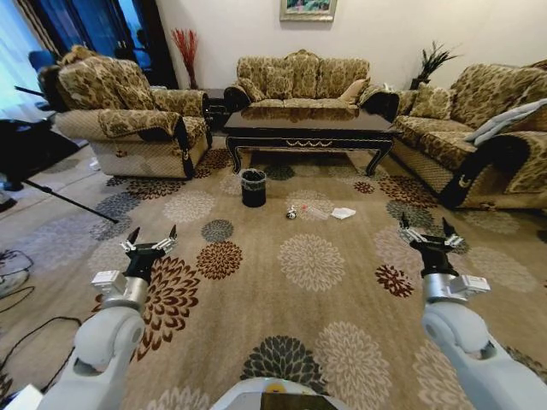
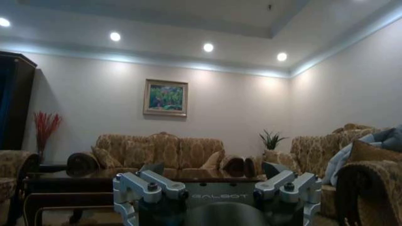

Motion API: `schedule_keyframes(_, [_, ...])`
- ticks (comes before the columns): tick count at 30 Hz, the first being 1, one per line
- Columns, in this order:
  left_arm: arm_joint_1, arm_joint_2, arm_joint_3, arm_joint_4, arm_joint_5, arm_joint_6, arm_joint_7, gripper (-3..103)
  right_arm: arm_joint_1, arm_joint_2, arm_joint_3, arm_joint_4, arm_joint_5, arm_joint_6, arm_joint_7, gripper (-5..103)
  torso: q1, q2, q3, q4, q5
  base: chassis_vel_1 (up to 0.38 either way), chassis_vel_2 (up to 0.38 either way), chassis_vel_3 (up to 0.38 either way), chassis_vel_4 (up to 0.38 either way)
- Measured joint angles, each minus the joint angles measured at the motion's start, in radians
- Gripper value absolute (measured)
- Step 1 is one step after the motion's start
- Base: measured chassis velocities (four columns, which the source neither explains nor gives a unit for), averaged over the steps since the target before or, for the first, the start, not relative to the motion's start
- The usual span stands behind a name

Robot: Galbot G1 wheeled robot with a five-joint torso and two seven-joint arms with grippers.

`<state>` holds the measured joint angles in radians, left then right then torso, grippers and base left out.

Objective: Move to the front of the table and pick up the trash from the floor, then place it into the trash bin.

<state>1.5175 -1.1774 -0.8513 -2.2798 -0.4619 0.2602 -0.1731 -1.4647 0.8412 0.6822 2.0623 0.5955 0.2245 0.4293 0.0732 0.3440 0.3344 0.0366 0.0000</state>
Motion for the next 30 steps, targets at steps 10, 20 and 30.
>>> schedule_keyframes(10, [-0.001, -0.003, -0.007, 0.004, 0.001, 0.005, -0.001, 100, 0.006, 0.006, -0.013, -0.009, -0.002, 0.001, -0.003, 100, -0.012, -0.040, -0.027, 0.0001, 0.0000, 0.000, 0.000, 0.000, 0.000])
schedule_keyframes(20, [0.003, -0.002, -0.009, 0.006, 0.002, 0.005, 0.002, 100, 0.011, 0.041, -0.025, -0.031, -0.027, 0.003, -0.011, 100, -0.026, -0.079, -0.053, 0.0000, 0.0001, 0.000, 0.000, 0.000, 0.000])
schedule_keyframes(30, [0.013, 0.002, -0.014, -0.004, 0.002, 0.005, 0.005, 100, 0.014, 0.036, -0.016, -0.048, -0.052, 0.051, -0.048, 100, -0.037, -0.118, -0.081, 0.0000, 0.0000, 0.000, 0.000, 0.000, 0.000])
